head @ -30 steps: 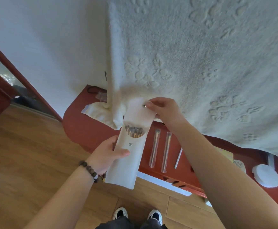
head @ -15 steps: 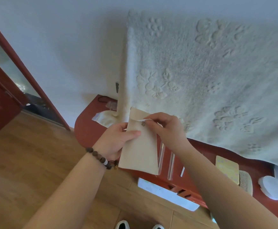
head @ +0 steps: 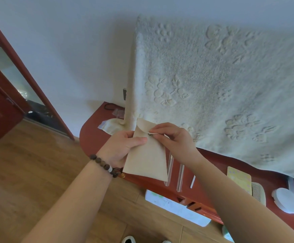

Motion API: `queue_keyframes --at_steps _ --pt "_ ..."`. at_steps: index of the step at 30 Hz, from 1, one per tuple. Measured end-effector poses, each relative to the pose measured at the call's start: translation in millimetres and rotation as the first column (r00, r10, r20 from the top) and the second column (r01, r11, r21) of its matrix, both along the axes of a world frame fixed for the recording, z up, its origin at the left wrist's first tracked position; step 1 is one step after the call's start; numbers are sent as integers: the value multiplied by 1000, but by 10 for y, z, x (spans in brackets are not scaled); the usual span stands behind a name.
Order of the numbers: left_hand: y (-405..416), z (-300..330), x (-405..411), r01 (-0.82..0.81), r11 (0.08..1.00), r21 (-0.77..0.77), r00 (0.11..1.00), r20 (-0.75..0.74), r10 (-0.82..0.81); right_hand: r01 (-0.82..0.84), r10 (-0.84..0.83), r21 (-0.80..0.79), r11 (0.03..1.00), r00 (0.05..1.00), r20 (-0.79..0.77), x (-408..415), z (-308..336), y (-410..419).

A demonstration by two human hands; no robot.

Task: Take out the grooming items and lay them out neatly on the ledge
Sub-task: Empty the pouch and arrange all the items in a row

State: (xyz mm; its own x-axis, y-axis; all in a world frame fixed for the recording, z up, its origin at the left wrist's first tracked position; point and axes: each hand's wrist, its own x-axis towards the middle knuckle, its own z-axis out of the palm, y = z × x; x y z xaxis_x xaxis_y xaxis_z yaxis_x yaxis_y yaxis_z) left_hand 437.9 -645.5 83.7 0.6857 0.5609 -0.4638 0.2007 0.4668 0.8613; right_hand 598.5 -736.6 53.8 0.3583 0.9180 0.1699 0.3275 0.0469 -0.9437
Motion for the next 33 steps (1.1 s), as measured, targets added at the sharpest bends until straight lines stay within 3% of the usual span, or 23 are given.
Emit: queue_keyframes --at_steps 9,12,15,19,22,26,31,33 --pt "2 -166 35 -43 997 65 996 83 38 -160 157 -8 987 952 262 115 -60 -25" --pt "71 -383 83 5 999 35 998 70 -7 -166 191 -97 981 910 368 159 -186 -14" --pt "130 -709 173 8 999 40 999 -50 -6 -58 134 -205 977 914 382 167 -386 -88" --pt "161 -1070 373 67 988 140 975 -218 -35 178 -85 -301 937 951 297 219 -662 -326" --pt "193 -1238 579 166 925 342 936 -351 -39 279 -180 -388 878 945 273 275 -813 -536" --pt "231 -1514 819 271 855 443 899 -435 -60 359 -246 -440 823 924 292 351 -966 -702" --pt "51 -1697 925 312 746 589 820 -563 102 420 -296 -455 785 900 320 376 -1109 -826" --pt "-35 -1746 852 433 554 711 805 -581 116 437 -312 -465 770 893 323 383 -1157 -863"
